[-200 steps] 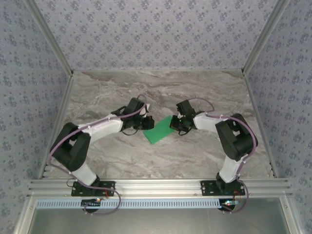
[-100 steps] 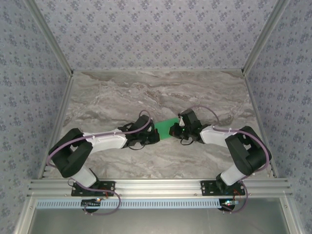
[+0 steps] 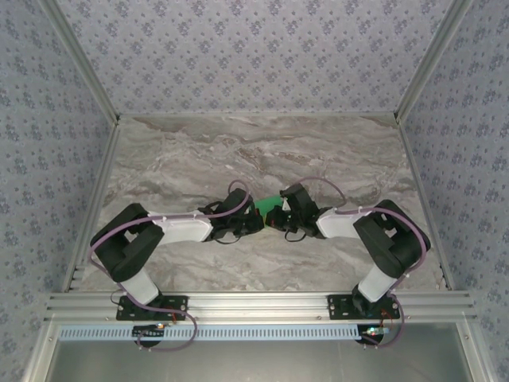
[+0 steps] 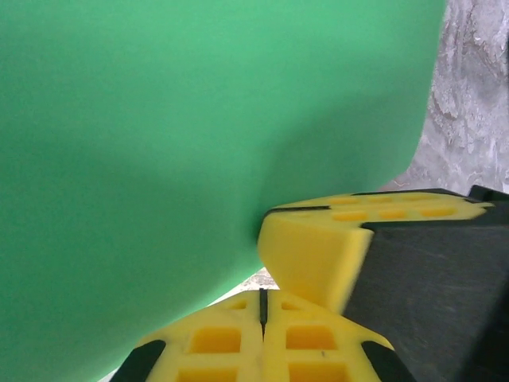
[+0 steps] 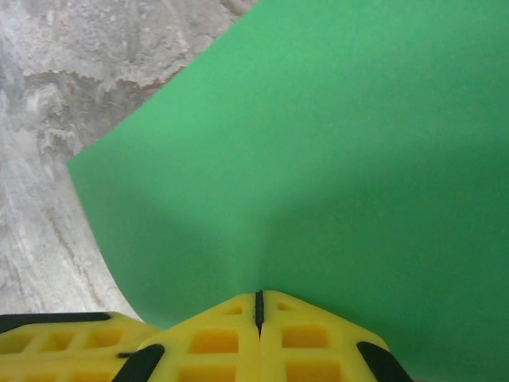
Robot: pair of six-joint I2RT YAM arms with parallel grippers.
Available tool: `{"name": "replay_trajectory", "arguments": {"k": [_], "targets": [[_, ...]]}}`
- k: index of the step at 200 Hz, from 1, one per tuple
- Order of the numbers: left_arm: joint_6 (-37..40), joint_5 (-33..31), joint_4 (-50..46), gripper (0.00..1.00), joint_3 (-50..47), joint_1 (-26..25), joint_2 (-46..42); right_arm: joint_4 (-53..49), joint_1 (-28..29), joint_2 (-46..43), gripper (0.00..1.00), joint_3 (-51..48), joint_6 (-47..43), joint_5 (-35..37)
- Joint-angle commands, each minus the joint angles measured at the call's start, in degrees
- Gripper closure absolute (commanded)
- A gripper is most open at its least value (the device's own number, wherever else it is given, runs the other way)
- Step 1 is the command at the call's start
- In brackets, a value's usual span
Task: Fold a paper plane with a square sheet of paper (pick it up from the middle)
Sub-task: First fold in half a square sheet of paper at the center of the table.
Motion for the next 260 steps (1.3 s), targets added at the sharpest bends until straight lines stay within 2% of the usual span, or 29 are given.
{"name": "replay_trajectory", "arguments": {"k": [1,74,164,196,224,242,260], "targets": [[-0.75,-1.42,0.90,1.00,-0.15,0.01,1.40,1.53,0.32,1.33,1.00,-0.91,1.14,1.34],[-1.10,-1.31,0.94,1.00,0.03,0.02,4.16,2.41,0.34,2.89,1.00,-1.23,0.67,0.43],[-3.65,-4.13,-5.21,1.00,-1.23,0.03,4.67,1.09,-1.42,2.11,1.00,-3.44,-1.77,1.98],[-6.14,-4.33,-6.69,1.00,-3.85,0.14,4.54,1.06,-6.37,0.24,1.00,-6.90,-3.94,1.84],[-6.50,-4.75,-5.31,1.00,-6.50,0.56,4.78,2.49,-15.03,-1.94,1.00,-10.44,-6.22,-2.55],[-6.47,-4.66,-4.63,1.00,-7.34,0.94,5.04,-0.23,-20.46,-4.82,1.00,-11.12,-8.54,-3.60],[-5.43,-4.60,-4.43,1.00,-7.29,1.35,4.94,-5.08,-22.96,-9.20,1.00,-10.12,-10.95,-2.58]]}}
